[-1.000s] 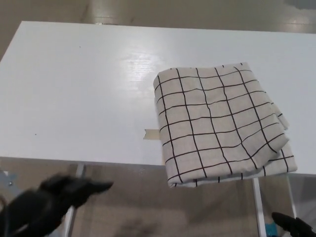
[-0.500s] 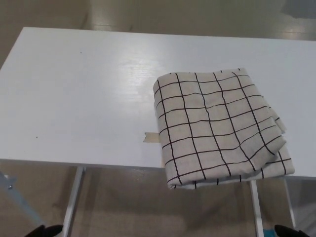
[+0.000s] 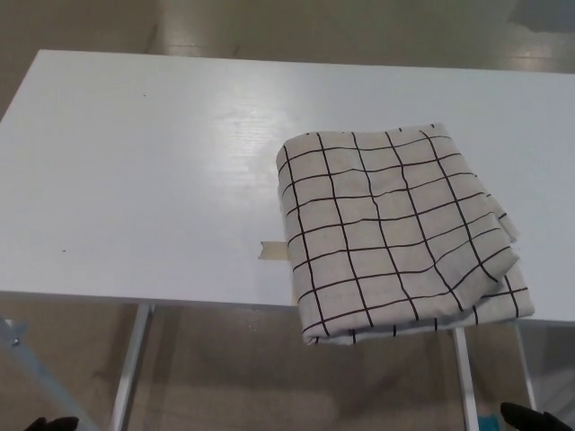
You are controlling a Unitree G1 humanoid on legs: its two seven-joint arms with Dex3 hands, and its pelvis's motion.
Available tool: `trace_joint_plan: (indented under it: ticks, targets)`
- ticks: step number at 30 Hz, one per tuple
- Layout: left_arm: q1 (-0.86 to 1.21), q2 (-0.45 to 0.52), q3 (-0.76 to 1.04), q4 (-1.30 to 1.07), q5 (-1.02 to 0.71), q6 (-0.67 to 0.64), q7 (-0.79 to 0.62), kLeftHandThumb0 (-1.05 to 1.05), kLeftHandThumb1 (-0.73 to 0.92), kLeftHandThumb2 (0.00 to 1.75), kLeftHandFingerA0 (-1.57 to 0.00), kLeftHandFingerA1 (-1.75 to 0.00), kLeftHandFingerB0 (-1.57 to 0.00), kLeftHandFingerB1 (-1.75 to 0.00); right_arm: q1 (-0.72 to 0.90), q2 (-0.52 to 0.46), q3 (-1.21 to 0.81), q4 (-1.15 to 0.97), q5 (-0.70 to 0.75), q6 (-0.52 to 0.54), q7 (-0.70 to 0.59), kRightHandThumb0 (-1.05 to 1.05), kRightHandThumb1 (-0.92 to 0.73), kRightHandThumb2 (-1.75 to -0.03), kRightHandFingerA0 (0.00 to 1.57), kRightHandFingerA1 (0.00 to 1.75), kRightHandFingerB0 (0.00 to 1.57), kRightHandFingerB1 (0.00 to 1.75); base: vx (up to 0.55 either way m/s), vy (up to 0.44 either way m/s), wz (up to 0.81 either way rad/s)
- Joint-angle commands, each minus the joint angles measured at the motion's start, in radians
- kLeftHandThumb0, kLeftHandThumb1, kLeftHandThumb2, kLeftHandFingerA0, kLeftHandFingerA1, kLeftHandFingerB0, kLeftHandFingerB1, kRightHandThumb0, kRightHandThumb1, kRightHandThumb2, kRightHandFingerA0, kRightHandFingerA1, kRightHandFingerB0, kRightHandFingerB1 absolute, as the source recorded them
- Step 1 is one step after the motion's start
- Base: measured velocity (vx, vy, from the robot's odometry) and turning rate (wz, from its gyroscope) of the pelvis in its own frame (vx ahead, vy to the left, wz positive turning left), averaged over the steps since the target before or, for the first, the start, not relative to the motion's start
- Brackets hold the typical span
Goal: Use the left hand to fold a white towel with checkered patterns in half.
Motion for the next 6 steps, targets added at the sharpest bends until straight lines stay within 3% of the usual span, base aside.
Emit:
trace_joint_plan:
  ticks: [1,6]
  targets:
    - [-0.007,0.001,0.006,-0.007,-0.007,0.043,0.009,-0.32,0.19,0.84,-0.07,-0.50,-0.06,-0.48,-0.017,-0.011,-0.001,0.013,0.004,-0.020,-0.001,-0.46,-0.67,-0.60,0.38,0.38,0.41,0.37,0.00,0.000,0.00]
    - [-0.008,0.003,0.009,-0.014,-0.011,0.042,0.004,-0.32,0.19,0.84,-0.07,-0.50,-0.06,-0.48,-0.024,-0.011,-0.001,0.010,0.005,-0.017,-0.003,-0.46,-0.67,-0.60,0.39,0.38,0.41,0.37,0.00,0.000,0.00]
